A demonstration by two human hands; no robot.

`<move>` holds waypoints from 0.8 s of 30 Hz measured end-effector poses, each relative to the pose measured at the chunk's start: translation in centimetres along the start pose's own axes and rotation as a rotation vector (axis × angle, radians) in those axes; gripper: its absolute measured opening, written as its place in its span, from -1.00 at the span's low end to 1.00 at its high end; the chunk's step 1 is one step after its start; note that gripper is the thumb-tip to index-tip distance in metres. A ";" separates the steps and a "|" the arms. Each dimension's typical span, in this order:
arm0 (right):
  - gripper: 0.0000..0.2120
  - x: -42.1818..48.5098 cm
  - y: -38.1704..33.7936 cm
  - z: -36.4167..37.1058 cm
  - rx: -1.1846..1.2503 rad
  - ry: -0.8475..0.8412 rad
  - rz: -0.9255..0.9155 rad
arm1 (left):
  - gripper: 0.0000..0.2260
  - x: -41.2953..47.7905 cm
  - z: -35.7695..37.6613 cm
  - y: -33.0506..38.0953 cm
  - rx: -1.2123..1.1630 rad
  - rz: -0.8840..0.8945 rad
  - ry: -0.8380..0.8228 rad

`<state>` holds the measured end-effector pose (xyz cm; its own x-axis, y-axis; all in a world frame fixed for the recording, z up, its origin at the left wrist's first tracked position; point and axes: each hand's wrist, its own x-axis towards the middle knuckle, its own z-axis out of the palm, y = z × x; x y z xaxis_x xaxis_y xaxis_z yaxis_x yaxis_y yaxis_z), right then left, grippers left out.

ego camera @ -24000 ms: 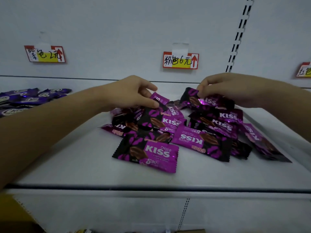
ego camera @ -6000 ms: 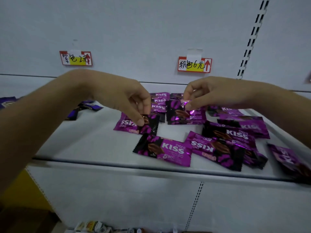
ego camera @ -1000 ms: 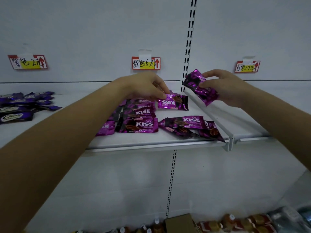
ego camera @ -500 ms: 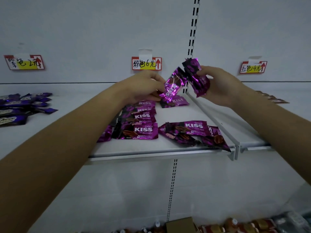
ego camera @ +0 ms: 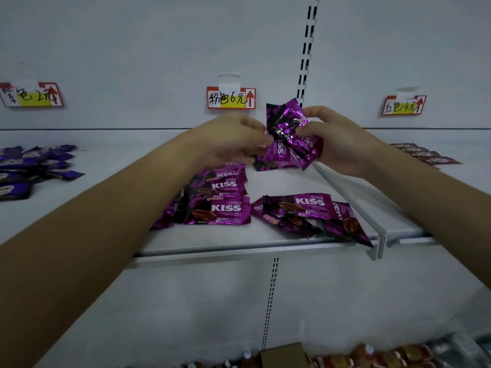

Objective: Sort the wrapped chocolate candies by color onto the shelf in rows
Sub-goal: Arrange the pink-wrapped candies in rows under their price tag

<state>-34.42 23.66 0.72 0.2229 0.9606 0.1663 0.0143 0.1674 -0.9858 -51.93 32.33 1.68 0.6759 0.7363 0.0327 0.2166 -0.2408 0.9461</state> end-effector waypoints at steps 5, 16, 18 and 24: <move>-0.79 -0.3 -0.1 0.2 -0.125 -0.081 0.020 | -0.74 -0.4 -0.5 0.6 -0.003 0.155 0.063; -0.78 -0.5 -0.5 -0.8 -0.209 0.048 0.073 | -0.76 -0.8 -0.6 -0.1 0.285 0.108 -0.027; -0.77 -0.6 -0.4 -0.8 -0.298 0.045 0.067 | -0.87 -0.7 -0.5 -0.3 0.602 0.226 -0.014; -0.73 -1.0 0.3 -0.3 -0.562 0.045 0.004 | -0.83 -0.1 -0.4 -1.3 0.903 0.262 -0.110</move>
<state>-34.38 22.71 0.26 0.2655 0.9484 0.1735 0.5273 0.0078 -0.8497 -52.54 32.77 0.59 0.8328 0.5369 0.1346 0.4808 -0.8222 0.3046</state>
